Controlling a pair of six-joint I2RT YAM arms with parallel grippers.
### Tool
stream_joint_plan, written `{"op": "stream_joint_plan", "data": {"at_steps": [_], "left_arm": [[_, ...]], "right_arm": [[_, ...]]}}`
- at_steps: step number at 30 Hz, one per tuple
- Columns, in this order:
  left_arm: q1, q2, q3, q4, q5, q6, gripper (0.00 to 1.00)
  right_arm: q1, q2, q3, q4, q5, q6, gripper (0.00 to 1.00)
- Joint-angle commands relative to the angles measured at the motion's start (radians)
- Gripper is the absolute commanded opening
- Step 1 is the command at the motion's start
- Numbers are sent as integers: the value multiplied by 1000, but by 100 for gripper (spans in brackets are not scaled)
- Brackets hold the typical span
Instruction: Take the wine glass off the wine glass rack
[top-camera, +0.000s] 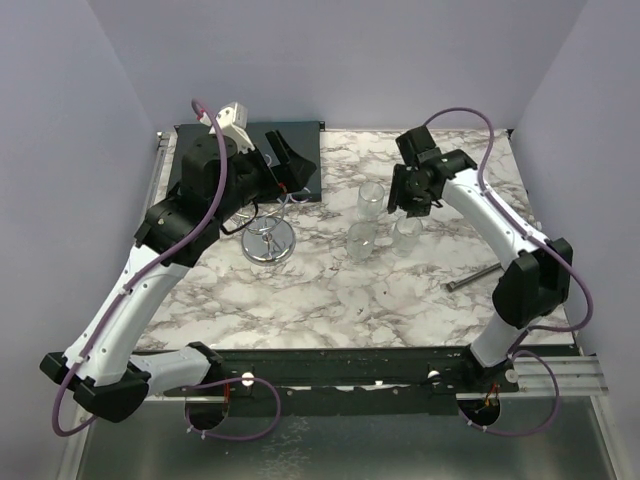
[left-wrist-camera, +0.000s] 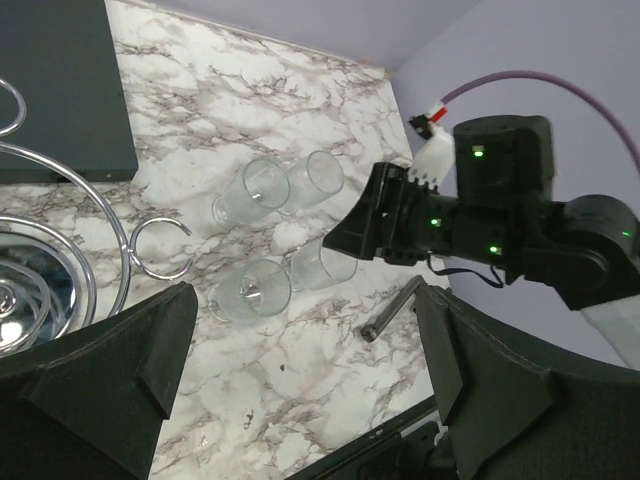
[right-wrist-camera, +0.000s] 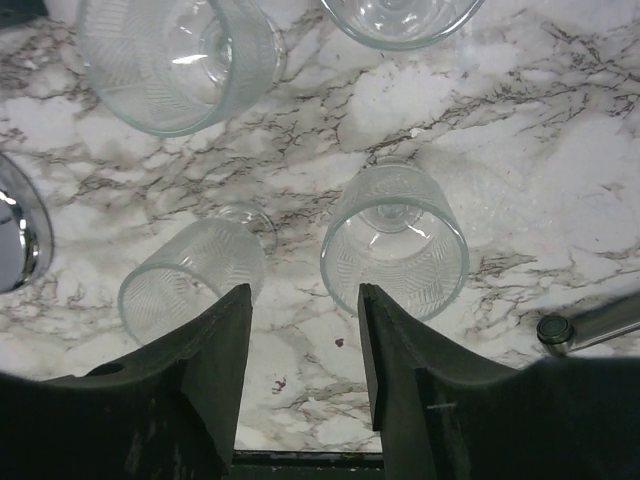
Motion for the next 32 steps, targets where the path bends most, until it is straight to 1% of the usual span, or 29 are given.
{"op": "stream_joint_plan", "data": {"at_steps": [1,3,6,9,12,15,19,20,25,28,32], "left_arm": [[4,19,11,-32,-18,4,99],[4,29,19,-33,-43,-6,99],[4,54,46,-38,-52,-4,99],[4,84,85,-53,-51,13,99],[3,110,126,-71,-58,38,99],[2,131,165,-92,-76,57,99],[-1,165,215,-111,-79,84,99],[-2,174,231,-119,-84,89,99],[-10,219,280,-152,-110,94,99],[-12,229,288,-160,-115,92,99],[-12,242,301,-172,-124,92,99]], "right_arm": [[6,-102,51,-33,28,-6,56],[6,-139,66,-26,21,-7,65],[6,-193,94,-3,0,-9,76],[6,-253,104,39,-32,-8,83],[6,-306,103,89,-59,-6,87],[6,-372,73,177,-91,2,99],[5,-463,12,314,-132,21,100],[5,-484,0,345,-162,25,100],[6,-575,-78,480,-195,57,100],[6,-612,-111,524,-200,58,100],[6,-636,-119,535,-194,57,100]]}}
